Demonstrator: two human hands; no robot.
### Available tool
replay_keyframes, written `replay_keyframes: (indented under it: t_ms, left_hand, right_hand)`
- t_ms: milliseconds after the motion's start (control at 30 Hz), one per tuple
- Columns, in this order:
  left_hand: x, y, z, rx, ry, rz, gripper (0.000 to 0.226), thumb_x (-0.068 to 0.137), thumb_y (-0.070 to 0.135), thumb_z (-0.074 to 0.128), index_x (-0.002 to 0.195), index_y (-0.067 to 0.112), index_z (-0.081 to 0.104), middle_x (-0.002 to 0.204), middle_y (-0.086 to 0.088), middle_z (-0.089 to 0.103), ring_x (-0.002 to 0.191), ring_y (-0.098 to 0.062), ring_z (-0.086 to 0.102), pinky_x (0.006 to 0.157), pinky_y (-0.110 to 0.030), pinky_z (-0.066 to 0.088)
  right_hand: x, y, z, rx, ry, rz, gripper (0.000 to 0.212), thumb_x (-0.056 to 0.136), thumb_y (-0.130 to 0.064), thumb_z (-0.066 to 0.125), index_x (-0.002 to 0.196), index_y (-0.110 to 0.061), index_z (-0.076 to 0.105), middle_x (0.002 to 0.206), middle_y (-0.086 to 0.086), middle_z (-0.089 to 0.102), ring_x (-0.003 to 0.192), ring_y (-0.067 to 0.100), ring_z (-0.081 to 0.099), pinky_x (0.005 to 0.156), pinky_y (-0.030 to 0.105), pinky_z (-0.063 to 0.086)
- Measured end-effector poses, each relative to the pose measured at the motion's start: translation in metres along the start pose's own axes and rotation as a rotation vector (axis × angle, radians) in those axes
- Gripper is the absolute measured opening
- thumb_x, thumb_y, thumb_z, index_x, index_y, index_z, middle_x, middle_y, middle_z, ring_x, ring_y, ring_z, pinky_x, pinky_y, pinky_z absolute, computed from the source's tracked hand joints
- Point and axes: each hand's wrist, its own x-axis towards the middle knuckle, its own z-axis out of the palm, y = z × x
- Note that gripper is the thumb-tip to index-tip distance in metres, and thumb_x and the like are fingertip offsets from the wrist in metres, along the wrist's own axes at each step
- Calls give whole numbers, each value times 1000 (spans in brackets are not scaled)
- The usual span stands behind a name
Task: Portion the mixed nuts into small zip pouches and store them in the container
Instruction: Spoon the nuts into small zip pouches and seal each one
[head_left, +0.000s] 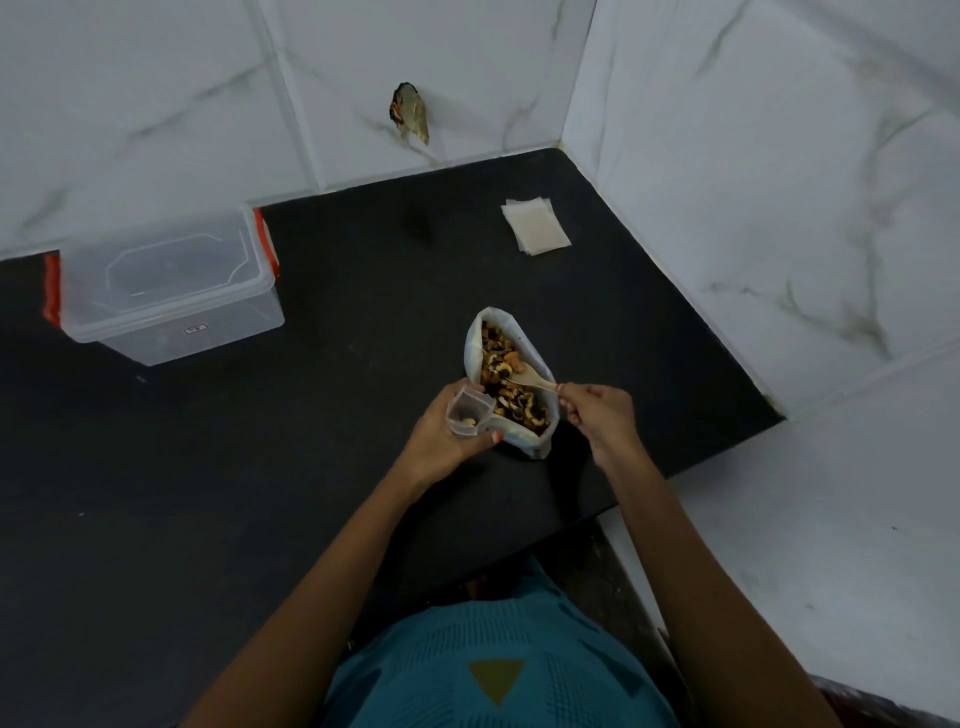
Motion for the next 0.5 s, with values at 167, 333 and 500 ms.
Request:
replay_keyframes:
  t_ms: [167, 333, 500]
  left_hand:
    - [2, 1, -1, 17, -21, -2, 50, 75, 14, 74, 110, 36, 46, 108, 16, 55, 106, -2, 53, 90, -22, 45]
    - [1, 1, 1, -6, -21, 2, 49, 75, 12, 74, 111, 31, 48, 107, 14, 56, 103, -1, 55, 87, -19, 46]
    - [0, 2, -2, 11, -14, 6, 48, 75, 13, 74, 106, 37, 47, 111, 12, 55, 107, -6, 55, 89, -22, 46]
  right_hand:
    - [-8, 0, 12, -165, 30, -219, 12, 83, -7, 63, 72, -10, 64, 67, -3, 58, 60, 3, 53, 52, 14, 41]
    - [-8, -2, 18, -106, 15, -147, 14, 83, -7, 62, 70, -9, 62, 67, 0, 58, 63, 6, 55, 52, 13, 42]
    - [-5, -5, 10, 59, -47, -5, 15, 83, -4, 62, 68, -7, 59, 62, 3, 54, 55, 7, 45, 56, 17, 40]
